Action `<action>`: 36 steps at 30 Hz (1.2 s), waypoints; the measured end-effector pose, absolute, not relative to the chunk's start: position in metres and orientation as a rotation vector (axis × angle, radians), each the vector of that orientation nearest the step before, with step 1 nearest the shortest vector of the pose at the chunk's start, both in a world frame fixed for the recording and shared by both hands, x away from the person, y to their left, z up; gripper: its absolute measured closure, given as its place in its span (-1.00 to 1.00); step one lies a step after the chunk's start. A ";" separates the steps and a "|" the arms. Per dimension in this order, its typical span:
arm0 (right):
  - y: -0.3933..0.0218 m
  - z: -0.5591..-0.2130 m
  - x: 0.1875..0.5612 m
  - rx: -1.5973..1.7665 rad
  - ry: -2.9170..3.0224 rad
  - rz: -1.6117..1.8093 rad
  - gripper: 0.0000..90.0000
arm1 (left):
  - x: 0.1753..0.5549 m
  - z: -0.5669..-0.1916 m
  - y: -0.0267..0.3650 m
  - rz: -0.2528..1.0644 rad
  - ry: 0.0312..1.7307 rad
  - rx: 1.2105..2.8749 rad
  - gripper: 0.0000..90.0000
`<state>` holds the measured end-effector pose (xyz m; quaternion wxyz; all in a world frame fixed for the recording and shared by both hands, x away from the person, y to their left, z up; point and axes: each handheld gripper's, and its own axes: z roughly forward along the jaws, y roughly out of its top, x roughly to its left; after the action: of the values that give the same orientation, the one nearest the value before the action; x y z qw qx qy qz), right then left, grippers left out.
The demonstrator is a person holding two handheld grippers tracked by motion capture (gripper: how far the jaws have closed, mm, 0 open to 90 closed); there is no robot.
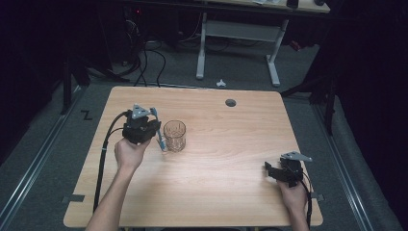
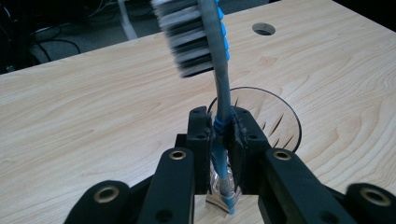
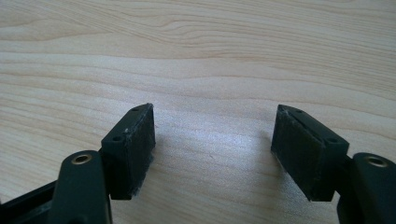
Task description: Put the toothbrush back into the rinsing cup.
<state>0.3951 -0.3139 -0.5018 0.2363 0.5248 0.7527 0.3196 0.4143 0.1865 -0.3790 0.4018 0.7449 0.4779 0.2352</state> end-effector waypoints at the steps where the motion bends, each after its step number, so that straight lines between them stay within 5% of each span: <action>1: -0.314 -0.502 0.395 1.439 2.064 0.876 -0.32 | 0.414 -0.379 0.187 0.595 1.208 1.881 0.76; 36: -0.314 -0.502 0.395 1.437 2.065 0.876 -0.32 | 0.409 -0.392 0.181 0.657 1.182 1.895 0.78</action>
<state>0.3951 -0.3140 -0.5019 0.2367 0.5241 0.7531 0.3195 0.4087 0.1805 -0.3924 0.3956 0.7477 0.4662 0.2590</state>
